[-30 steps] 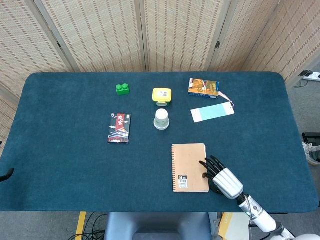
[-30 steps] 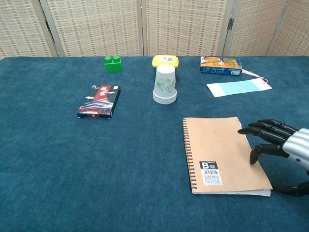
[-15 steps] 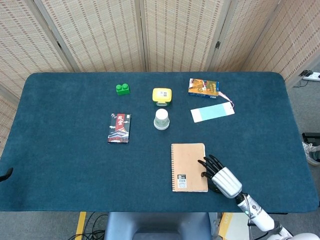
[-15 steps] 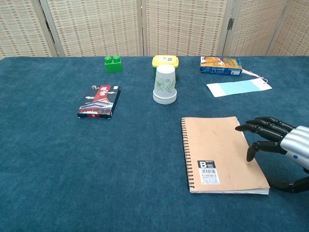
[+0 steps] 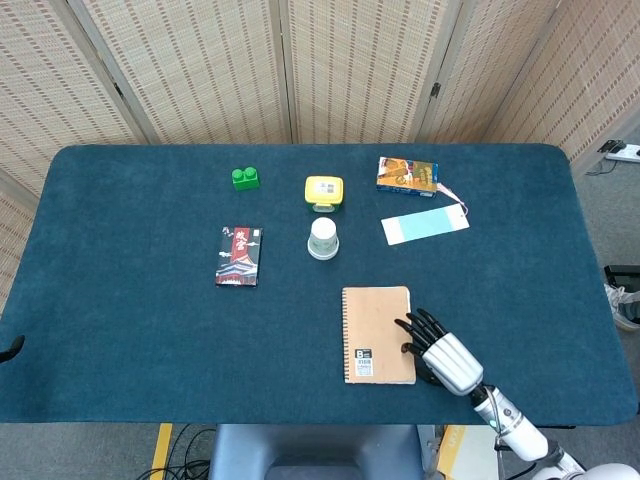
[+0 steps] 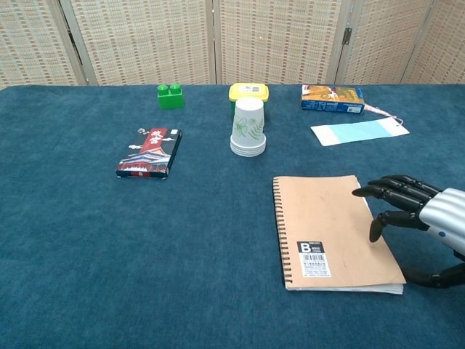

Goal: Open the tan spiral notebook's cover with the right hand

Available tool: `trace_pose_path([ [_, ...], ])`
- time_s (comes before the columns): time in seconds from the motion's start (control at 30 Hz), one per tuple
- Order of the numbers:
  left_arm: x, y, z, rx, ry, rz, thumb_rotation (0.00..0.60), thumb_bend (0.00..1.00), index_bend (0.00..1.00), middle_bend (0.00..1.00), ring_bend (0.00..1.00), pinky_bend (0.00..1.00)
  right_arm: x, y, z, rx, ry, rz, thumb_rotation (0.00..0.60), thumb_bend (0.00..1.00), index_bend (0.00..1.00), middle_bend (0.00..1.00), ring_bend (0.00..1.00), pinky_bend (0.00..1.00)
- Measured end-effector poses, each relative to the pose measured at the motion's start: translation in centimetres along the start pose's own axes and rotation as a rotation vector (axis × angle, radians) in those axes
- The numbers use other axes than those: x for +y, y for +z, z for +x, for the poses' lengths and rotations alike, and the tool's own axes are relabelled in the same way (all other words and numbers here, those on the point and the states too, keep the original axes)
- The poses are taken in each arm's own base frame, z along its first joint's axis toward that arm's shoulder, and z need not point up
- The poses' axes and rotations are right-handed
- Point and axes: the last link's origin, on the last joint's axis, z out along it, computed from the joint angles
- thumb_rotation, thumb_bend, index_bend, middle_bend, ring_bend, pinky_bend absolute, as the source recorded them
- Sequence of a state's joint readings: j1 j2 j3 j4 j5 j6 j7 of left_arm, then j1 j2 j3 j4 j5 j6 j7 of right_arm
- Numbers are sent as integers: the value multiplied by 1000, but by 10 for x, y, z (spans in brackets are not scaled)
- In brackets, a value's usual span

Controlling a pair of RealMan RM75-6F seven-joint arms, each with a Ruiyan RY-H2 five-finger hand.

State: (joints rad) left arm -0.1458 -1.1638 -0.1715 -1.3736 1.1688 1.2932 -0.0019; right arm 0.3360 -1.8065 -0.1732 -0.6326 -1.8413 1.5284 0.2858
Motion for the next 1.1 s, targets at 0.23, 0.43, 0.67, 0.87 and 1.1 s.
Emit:
trace_pose_path([
  [0.23, 0, 0, 0, 1, 2, 1, 600, 274, 134, 84, 78, 170, -1, 3, 1, 12, 5, 5, 600, 303, 386, 112, 0, 0],
  [0.43, 0, -1, 1, 2, 3, -1, 600, 275, 133, 84, 78, 170, -3, 4, 2, 21, 10, 13, 600, 302, 386, 112, 0, 0],
  [0.67, 0, -1, 1, 5, 0, -2, 600, 275, 133, 84, 78, 170, -5, 8, 4, 42, 15, 17, 600, 301, 430, 132, 0, 0],
  [0.87, 0, -2, 2, 5, 0, -10, 600, 274, 133, 84, 78, 170, -7, 15, 3, 55, 18, 18, 600, 310, 491, 156, 0, 0],
  [1.1, 0, -3, 3, 17, 0, -9, 600, 274, 130, 85, 78, 170, -11, 24, -1, 41, 18, 29, 600, 315, 542, 188, 0, 0],
])
